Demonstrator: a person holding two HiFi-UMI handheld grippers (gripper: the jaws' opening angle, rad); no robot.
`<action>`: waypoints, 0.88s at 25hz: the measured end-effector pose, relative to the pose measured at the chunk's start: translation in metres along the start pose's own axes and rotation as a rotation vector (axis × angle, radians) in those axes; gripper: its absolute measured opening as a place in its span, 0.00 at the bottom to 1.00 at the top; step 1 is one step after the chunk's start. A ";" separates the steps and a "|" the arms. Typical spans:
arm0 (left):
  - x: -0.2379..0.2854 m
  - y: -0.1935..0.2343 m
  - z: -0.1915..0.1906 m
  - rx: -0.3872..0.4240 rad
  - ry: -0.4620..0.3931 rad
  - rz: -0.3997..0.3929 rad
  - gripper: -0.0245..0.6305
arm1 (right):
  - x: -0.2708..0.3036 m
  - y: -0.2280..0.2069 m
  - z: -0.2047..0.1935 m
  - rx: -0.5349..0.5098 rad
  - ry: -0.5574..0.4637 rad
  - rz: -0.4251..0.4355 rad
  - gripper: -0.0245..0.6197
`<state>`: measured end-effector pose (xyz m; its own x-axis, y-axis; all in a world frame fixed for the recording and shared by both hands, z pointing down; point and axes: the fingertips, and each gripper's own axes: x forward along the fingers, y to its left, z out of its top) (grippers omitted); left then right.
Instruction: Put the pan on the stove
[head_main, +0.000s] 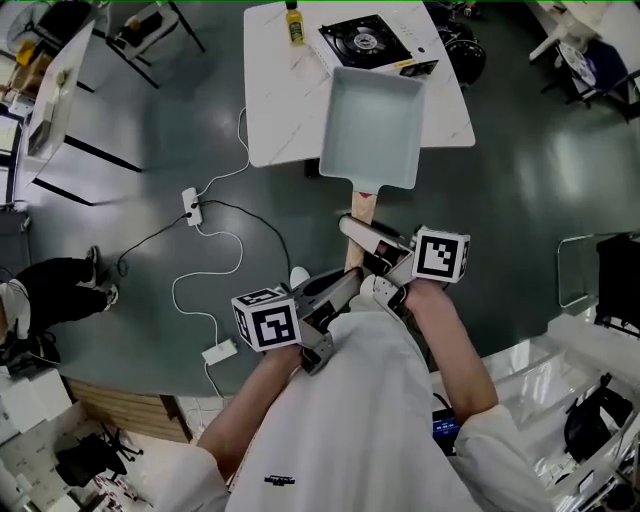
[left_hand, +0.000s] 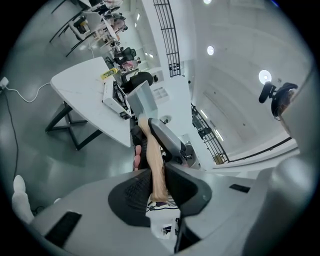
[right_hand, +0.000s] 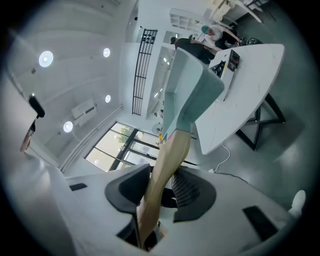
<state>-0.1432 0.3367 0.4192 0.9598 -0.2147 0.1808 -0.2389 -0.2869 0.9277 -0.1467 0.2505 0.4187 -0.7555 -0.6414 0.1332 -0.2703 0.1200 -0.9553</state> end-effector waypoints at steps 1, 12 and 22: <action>0.006 -0.004 -0.006 -0.005 -0.007 0.006 0.16 | -0.008 0.000 0.000 0.004 0.005 0.009 0.25; 0.067 -0.036 -0.028 -0.020 -0.089 0.045 0.16 | -0.071 -0.006 0.033 -0.050 0.051 0.016 0.25; 0.117 -0.027 0.021 -0.025 -0.094 0.050 0.16 | -0.063 -0.028 0.098 -0.030 0.057 0.010 0.25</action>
<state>-0.0272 0.2994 0.4081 0.9285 -0.3148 0.1967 -0.2812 -0.2504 0.9264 -0.0334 0.2132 0.4117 -0.7911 -0.5957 0.1390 -0.2796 0.1500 -0.9483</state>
